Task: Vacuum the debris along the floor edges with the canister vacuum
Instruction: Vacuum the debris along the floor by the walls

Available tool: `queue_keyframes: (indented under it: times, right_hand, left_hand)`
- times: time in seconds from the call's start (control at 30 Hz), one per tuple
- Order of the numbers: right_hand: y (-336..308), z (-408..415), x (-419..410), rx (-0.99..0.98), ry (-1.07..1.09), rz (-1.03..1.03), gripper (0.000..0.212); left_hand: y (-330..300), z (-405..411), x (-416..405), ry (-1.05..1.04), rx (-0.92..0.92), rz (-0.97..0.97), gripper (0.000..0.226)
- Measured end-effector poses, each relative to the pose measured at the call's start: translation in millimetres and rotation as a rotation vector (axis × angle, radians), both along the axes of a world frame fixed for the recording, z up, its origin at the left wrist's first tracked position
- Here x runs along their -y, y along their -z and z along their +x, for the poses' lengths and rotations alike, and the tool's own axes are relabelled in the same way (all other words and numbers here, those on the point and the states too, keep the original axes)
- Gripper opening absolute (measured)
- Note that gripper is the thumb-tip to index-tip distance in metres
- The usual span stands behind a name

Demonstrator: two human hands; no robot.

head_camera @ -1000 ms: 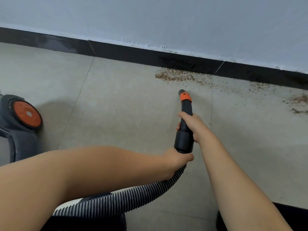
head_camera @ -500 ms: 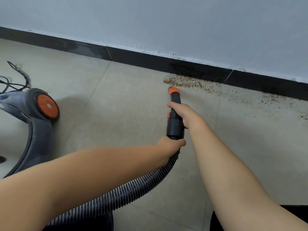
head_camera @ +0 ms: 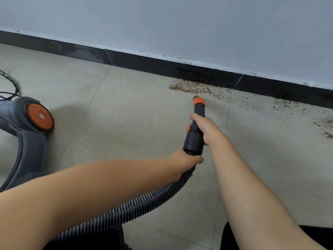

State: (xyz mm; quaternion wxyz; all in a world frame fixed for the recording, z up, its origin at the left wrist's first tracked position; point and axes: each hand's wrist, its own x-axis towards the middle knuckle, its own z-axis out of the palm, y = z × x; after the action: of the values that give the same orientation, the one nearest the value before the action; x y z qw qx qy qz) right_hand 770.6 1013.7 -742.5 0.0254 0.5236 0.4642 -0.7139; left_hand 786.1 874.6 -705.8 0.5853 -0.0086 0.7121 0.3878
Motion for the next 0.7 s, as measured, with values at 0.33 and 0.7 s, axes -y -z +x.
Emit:
queue_keyframes:
  times: [0.33,0.7]
  right_hand:
    - [-4.2,16.4,23.4,-0.001,-0.068,-0.078,0.023]
    - [-0.7,63.6,-9.6,0.045,0.286,0.017,0.014]
  left_hand:
    - [0.3,24.9,22.5,-0.022,0.057,0.022,0.014]
    - [4.5,26.1,-10.2,0.256,0.044,0.025,0.014]
